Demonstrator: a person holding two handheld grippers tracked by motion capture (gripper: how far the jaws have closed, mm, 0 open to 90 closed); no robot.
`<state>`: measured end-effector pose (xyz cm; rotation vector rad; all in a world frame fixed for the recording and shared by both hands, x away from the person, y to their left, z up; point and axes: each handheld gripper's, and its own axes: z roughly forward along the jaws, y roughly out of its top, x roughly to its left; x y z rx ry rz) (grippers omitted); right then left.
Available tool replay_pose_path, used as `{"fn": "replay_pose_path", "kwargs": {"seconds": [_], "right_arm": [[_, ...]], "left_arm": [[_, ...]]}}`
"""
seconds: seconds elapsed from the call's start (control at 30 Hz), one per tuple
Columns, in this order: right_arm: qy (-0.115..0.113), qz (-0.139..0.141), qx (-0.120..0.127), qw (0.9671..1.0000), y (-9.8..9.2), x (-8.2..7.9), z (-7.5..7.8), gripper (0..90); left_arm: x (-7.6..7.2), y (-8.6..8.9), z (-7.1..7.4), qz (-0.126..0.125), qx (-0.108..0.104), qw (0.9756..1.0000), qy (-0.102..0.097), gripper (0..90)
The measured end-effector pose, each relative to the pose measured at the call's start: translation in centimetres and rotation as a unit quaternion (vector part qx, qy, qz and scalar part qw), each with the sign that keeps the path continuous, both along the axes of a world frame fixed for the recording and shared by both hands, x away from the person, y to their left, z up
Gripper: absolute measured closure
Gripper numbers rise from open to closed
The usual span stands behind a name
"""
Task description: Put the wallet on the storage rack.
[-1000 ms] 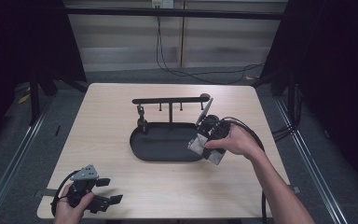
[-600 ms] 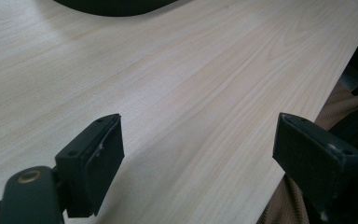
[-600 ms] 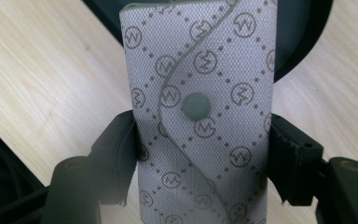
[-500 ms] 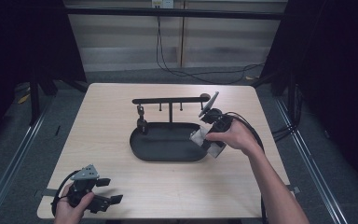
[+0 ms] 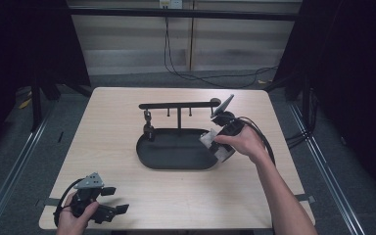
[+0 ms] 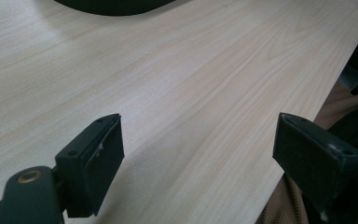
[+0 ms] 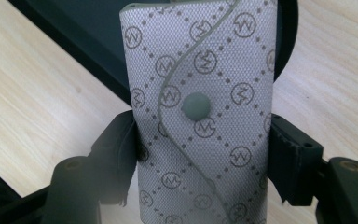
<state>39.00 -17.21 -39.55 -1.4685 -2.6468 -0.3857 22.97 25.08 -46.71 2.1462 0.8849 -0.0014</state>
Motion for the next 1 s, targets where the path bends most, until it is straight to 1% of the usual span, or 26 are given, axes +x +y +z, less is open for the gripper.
{"fn": "replay_pose_path", "kwargs": {"seconds": [0.03,0.17,0.2,0.23,0.3,0.33,0.43,0.5,0.63,0.67,0.77,0.87,0.97,1.0], "right_arm": [[-0.001,-0.004,0.008,1.0,-0.2,0.0,-0.1,33.0],[-0.006,-0.023,0.022,0.9995,-0.5,0.1,-0.1,33.0],[-0.007,-0.023,0.03,0.9993,-0.6,0.2,-0.1,33.0],[-0.005,-0.028,0.035,0.999,-0.6,0.2,-0.2,32.9],[-0.007,-0.045,0.039,0.9982,-0.7,0.2,-0.3,33.0],[-0.003,-0.047,0.041,0.9981,-0.7,0.2,-0.4,33.0],[-0.006,-0.06,0.048,0.997,-0.8,0.3,-0.8,33.0],[-0.002,-0.064,0.049,0.9968,-0.9,0.3,-1.1,33.0],[-0.002,-0.074,0.051,0.9959,-0.9,0.5,-1.7,33.0],[-0.003,-0.078,0.056,0.9954,-0.9,0.6,-1.9,33.0],[-0.004,-0.089,0.06,0.9942,-0.9,0.7,-2.2,33.0],[-0.009,-0.102,0.073,0.9921,-0.9,0.9,-2.7,33.0],[-0.013,-0.114,0.077,0.9904,-0.9,1.0,-3.1,32.9],[-0.014,-0.115,0.077,0.9902,-0.9,1.1,-3.2,32.9]], "left_arm": [[0.0,0.0,0.0,0.0,0.0,1.0,0.0,16.2],[0.0,0.0,0.0,-0.002,0.0,1.0,0.001,16.2],[0.0,0.0,0.0,-0.002,0.0,1.0,0.001,16.2],[0.0,0.0,0.0,-0.002,0.0,1.0,0.001,16.2],[0.0,0.0,0.0,-0.002,0.0,1.0,0.001,16.2],[0.0,0.0,0.0,-0.002,0.0,1.0,0.001,16.2],[0.0,0.0,0.0,-0.002,0.0,1.0,0.001,16.2],[0.0,0.0,0.0,-0.001,0.0,1.0,0.002,16.2],[0.0,-0.1,-0.1,-0.002,0.001,1.0,0.004,16.2],[0.0,-0.1,-0.1,-0.002,0.002,1.0,0.003,16.2],[0.0,-0.1,-0.1,0.0,0.003,1.0,0.003,16.2],[0.0,-0.1,-0.1,-0.001,0.004,1.0,0.003,16.2],[0.0,-0.1,-0.1,-0.002,0.003,1.0,0.003,16.2],[0.0,-0.1,0.0,0.0,0.002,1.0,0.005,16.2]]}}
